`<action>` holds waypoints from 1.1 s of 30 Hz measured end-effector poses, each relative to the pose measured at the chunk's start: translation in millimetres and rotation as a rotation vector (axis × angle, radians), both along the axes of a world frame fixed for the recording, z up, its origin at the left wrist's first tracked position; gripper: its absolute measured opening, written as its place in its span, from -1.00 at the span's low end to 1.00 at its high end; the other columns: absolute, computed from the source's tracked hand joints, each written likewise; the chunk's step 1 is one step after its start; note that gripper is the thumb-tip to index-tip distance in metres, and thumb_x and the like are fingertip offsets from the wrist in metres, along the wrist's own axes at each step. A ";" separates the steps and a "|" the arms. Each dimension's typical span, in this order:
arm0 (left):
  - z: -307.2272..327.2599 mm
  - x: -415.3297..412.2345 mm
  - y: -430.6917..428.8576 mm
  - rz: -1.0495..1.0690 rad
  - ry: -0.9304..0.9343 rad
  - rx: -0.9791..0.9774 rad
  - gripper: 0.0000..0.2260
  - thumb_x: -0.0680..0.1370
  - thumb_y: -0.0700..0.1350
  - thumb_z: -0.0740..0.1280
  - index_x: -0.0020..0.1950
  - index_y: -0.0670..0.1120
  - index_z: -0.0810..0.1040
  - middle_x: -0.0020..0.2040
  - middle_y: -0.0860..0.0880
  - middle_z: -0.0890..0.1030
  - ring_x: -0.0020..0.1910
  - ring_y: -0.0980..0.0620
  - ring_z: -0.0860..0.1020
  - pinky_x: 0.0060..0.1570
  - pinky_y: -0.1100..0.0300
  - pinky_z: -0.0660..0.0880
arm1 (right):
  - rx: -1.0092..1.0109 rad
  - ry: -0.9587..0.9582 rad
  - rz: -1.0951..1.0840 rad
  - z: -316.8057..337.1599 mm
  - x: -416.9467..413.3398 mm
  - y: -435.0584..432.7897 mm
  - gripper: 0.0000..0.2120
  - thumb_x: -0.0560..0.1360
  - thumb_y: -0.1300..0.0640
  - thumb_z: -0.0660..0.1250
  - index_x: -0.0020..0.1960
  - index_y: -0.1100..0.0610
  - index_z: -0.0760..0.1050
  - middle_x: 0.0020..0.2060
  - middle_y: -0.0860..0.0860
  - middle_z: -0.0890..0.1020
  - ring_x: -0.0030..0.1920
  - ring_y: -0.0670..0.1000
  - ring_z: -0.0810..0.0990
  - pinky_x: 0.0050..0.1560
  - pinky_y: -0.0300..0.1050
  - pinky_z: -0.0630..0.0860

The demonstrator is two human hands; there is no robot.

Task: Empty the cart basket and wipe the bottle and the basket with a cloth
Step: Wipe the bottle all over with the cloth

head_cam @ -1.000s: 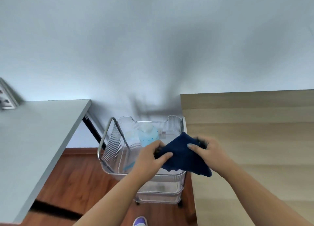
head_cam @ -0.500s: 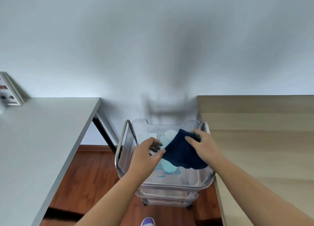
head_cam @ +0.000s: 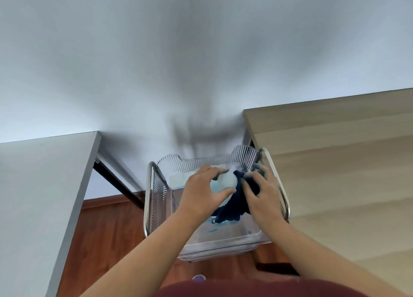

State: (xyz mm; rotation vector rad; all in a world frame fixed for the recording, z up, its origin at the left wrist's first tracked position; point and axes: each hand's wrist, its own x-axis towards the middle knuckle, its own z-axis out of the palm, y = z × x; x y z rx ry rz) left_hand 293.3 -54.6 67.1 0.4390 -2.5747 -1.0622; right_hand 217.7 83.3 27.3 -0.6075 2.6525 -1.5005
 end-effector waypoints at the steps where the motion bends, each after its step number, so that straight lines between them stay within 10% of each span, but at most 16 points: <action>1: -1.1 0.3 -1.4 -0.003 0.006 0.006 -0.61 0.32 0.00 0.55 0.12 -0.01 0.64 -0.09 0.22 0.51 -0.14 0.27 0.48 -0.07 0.60 0.31 | 0.019 0.052 -0.018 -5.2 4.2 1.2 -0.90 0.45 0.26 0.40 -0.06 0.12 0.62 0.20 -0.04 0.48 0.20 -0.04 0.39 0.24 -0.16 0.27; 8: -7.4 -0.2 -8.2 -0.045 0.028 0.043 -0.59 0.31 -0.01 0.57 0.12 -0.02 0.65 -0.10 0.22 0.53 -0.14 0.27 0.53 -0.05 0.60 0.33 | -0.066 -0.016 0.094 -33.2 23.3 12.5 -0.64 0.52 0.30 0.30 0.29 0.08 0.49 0.29 -0.01 0.45 0.33 0.05 0.41 0.36 0.02 0.34; 15: -4.4 -0.3 -9.7 -0.031 0.009 0.065 -0.59 0.31 -0.02 0.57 0.13 -0.02 0.64 -0.02 0.10 0.64 -0.06 0.17 0.58 0.04 0.33 0.49 | -0.133 -0.266 0.235 -15.8 -14.0 -10.7 -0.69 0.59 0.24 0.18 0.24 -0.03 0.51 -0.05 -0.07 0.52 0.07 -0.04 0.52 0.18 0.05 0.46; 24: -7.0 1.7 -0.5 0.017 0.003 0.045 -0.59 0.35 -0.03 0.54 0.19 0.01 0.62 -0.01 0.10 0.64 -0.02 0.24 0.54 0.05 0.30 0.49 | -0.228 -0.225 0.403 -41.7 12.2 4.8 -0.54 0.58 0.05 0.06 0.42 -0.29 0.15 0.46 -0.07 0.28 0.48 -0.11 0.20 0.46 -0.04 0.16; 33: -2.6 -1.3 1.2 0.004 -0.060 0.020 -0.58 0.37 -0.07 0.54 0.21 -0.04 0.61 0.04 0.06 0.63 0.00 0.13 0.59 0.07 0.21 0.54 | -0.494 -0.577 0.342 -33.4 -9.8 -20.2 -0.72 0.65 0.13 0.01 0.18 -0.04 0.47 -0.12 -0.08 0.65 -0.14 -0.07 0.62 -0.13 -0.17 0.56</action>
